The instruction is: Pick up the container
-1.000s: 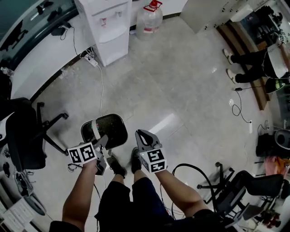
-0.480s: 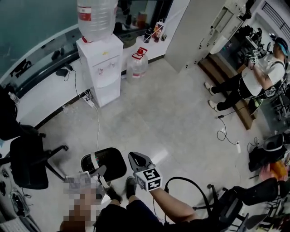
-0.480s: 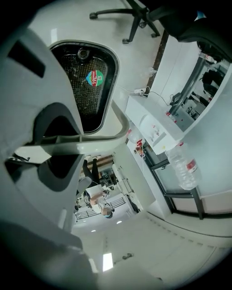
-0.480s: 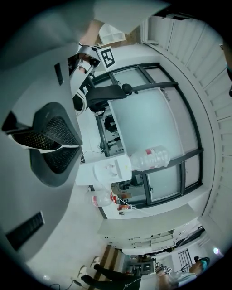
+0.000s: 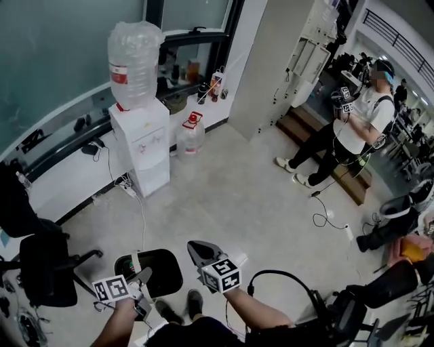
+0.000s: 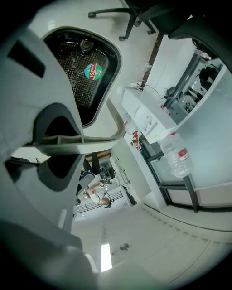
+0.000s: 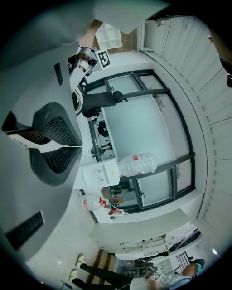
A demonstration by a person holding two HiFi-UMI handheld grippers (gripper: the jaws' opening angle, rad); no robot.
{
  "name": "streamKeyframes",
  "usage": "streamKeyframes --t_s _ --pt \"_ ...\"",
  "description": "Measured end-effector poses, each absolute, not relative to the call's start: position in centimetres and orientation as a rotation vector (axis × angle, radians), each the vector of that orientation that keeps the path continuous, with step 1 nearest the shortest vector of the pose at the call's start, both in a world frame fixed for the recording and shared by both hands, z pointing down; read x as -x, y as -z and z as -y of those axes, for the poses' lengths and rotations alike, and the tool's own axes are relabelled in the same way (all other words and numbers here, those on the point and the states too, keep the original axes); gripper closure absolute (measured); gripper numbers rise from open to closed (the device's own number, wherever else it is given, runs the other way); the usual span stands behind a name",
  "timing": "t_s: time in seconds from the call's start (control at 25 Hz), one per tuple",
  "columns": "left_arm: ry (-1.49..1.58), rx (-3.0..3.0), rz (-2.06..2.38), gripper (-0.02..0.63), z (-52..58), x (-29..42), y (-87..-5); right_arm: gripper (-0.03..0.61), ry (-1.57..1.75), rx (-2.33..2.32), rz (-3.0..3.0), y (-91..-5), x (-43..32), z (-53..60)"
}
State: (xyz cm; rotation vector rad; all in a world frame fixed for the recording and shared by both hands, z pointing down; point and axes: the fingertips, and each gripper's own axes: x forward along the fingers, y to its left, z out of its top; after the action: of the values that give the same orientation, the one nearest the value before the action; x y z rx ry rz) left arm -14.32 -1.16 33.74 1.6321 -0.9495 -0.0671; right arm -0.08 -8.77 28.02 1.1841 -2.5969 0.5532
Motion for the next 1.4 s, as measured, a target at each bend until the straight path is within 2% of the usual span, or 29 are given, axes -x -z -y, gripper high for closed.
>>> streamKeyframes --t_s 0.68,1.4 --pt "0.231 -1.711 0.923 0.561 0.7 14.8 -23.5 0.568 -0.391 -1.171 2.712 -15.6 0.3 7.6" --pt "0.232 -1.753 0.902 0.561 0.4 14.3 -20.0 0.57 -0.38 -1.357 2.726 -12.4 -2.6 9.2"
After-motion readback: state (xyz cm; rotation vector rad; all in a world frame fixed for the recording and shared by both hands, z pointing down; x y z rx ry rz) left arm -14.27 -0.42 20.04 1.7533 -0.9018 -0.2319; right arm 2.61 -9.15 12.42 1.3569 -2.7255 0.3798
